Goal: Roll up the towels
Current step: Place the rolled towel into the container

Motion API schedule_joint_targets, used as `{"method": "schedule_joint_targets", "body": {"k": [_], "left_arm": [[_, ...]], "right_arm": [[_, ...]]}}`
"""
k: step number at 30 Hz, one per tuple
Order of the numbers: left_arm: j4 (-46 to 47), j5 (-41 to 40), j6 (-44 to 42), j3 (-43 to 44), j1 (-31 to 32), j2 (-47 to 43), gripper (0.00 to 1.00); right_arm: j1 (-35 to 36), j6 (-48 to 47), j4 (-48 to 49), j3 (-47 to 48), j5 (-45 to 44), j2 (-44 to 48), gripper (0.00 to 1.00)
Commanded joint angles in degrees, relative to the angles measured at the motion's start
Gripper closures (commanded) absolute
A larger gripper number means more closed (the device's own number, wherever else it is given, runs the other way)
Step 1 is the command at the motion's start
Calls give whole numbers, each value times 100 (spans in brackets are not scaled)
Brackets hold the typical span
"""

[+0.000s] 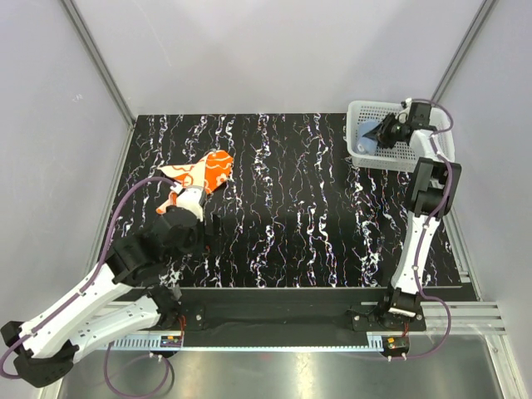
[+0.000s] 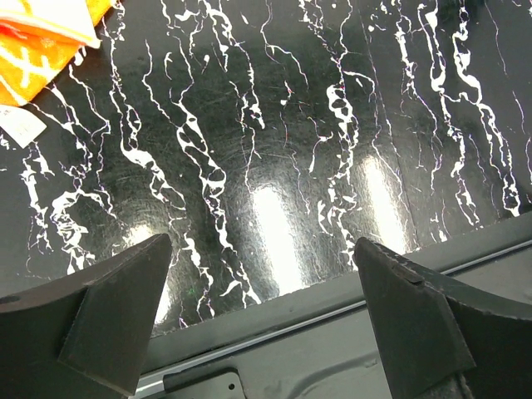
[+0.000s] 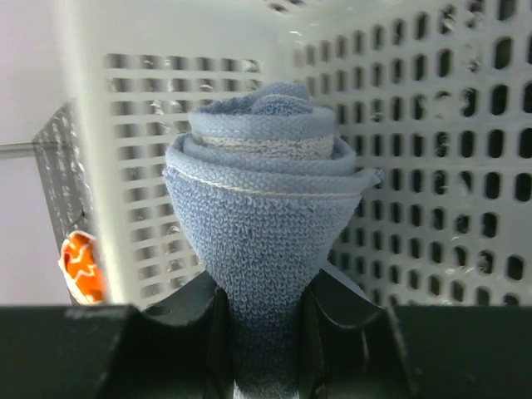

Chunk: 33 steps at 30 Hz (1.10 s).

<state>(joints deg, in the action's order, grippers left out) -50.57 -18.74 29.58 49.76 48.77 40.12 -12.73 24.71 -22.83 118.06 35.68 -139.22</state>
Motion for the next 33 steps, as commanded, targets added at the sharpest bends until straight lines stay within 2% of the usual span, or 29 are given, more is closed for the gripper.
{"method": "schedule_joint_targets", "body": {"k": [1,6,10,11,13,14,16,17,18,21,30,31,33], "left_arm": [[301,-51,-155,-10,-52,-57,1],[372,2,-181,-45,-79,4,1],[468,46,-216,-89,-105,75,1],[477,72,-225,-89,-105,127,1],[469,64,-234,-89,-114,154,1],[469,72,-234,-89,-114,145,1],[495,64,-234,-106,-122,102,1],[486,64,-225,-98,-140,93,1],[495,64,-234,-107,-140,84,1],[495,55,-234,-107,-140,75,1],[513,55,-234,-115,-149,14,1],[513,55,-234,-115,-149,14,1],[521,64,-242,-124,-158,5,1]], "right_arm": [[-54,-308,-371,577,387,-412,84],[-54,-545,-599,736,168,-799,81],[-72,-686,-1021,1122,-148,-1011,74],[-72,-704,-1048,1140,-297,-1002,66],[-72,-765,-1136,1158,-456,-967,60],[-72,-783,-1240,1167,-544,-949,51],[-63,-810,-1294,1158,-807,-923,43],[-45,-836,-1407,1158,-904,-906,33],[-28,-854,-1443,1149,-1079,-871,29],[-1,-880,-1409,974,-1107,-730,22],[-1,-792,-1558,982,-1467,-370,9],[-1,-775,-1575,1034,-1485,-334,1],[-1,-722,-1593,1035,-1520,-238,0]]}}
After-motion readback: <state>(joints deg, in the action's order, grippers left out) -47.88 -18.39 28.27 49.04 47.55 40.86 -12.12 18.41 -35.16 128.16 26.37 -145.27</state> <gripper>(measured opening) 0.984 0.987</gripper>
